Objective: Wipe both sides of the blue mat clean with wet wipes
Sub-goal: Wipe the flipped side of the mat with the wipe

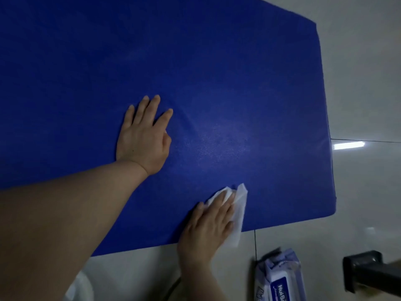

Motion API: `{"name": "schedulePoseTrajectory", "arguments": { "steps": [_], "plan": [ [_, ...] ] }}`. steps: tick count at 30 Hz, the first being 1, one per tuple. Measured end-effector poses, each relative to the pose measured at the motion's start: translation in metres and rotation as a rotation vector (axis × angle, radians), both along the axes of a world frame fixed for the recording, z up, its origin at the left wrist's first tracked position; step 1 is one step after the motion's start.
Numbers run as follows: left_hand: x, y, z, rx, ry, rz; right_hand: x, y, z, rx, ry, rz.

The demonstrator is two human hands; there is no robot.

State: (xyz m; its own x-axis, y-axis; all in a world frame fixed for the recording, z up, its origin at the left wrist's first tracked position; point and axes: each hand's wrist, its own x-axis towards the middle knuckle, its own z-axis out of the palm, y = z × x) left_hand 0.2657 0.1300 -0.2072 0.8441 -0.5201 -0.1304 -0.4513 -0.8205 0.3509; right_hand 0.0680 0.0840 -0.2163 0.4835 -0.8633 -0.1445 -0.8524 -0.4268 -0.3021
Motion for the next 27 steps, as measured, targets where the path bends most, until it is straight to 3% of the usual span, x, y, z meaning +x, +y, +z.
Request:
{"name": "schedulePoseTrajectory", "arguments": {
  "steps": [2, 6, 11, 13, 20, 27],
  "plan": [
    [0.0, 0.0, 0.0, -0.005, 0.0, 0.001, -0.003, -0.043, -0.001, -0.098, 0.04, -0.074],
    [0.0, 0.0, -0.001, -0.01, -0.002, 0.002, -0.002, -0.106, 0.013, 0.041, 0.106, -0.408],
    [0.0, 0.0, -0.004, -0.055, -0.023, 0.01, 0.005, -0.033, 0.011, 0.044, 0.073, -0.173],
    [0.0, 0.001, -0.004, -0.07, -0.027, 0.011, 0.001, -0.041, 0.008, 0.041, 0.084, -0.121],
    [0.0, -0.001, -0.007, -0.073, -0.042, 0.016, -0.001, -0.15, 0.017, 0.032, 0.151, -0.471],
    [0.0, 0.0, -0.006, -0.063, -0.045, 0.022, 0.003, -0.088, 0.018, 0.114, 0.169, -0.233]
  ]
}}
